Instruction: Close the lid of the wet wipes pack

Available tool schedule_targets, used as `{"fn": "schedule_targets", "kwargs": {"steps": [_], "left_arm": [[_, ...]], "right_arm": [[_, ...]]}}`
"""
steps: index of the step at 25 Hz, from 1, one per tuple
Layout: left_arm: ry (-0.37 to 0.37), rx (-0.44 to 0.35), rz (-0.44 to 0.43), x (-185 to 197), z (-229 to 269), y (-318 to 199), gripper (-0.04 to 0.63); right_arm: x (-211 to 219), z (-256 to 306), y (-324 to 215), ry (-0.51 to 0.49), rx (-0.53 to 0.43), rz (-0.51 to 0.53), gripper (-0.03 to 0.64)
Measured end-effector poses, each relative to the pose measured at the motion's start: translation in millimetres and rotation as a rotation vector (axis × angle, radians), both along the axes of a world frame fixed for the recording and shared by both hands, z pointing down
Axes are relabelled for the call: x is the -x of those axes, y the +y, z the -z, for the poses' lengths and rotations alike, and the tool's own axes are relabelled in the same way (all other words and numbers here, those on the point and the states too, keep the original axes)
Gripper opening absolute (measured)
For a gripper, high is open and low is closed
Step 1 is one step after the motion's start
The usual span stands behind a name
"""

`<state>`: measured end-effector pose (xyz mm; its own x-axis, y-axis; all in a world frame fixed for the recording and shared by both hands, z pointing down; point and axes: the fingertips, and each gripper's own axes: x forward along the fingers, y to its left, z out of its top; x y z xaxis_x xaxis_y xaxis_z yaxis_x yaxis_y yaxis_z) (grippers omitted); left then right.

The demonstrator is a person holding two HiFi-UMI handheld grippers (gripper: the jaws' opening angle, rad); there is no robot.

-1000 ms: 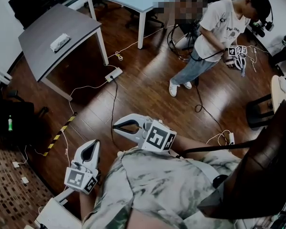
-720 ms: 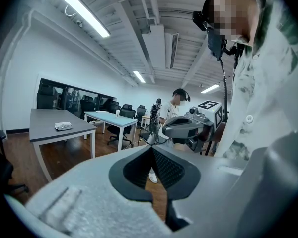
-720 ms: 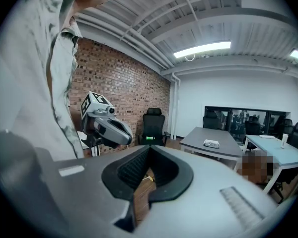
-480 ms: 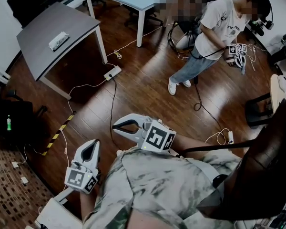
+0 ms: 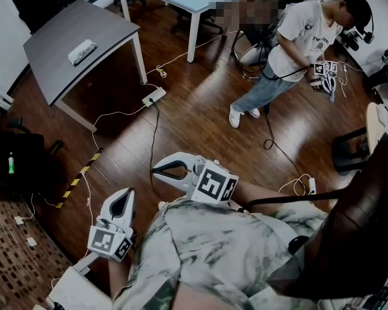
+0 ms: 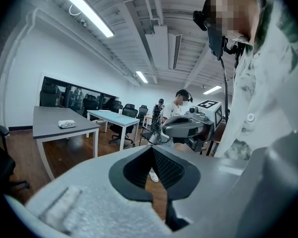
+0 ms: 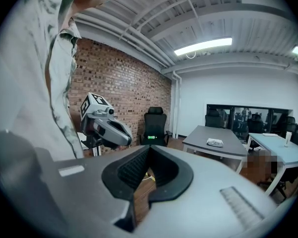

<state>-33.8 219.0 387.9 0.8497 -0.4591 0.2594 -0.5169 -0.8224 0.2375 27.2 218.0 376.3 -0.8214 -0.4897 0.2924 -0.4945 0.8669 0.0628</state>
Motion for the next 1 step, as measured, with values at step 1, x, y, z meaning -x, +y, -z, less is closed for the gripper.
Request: {"fn": "schedule_targets", "kwargs": {"steps": [1], "left_arm": [[0.001, 0.000, 0.001, 2.7, -0.1, -1.4, 0.003]], "right_arm": [[2.5, -0.2, -1.1, 0.001, -0.001, 0.001, 0.005]]}}
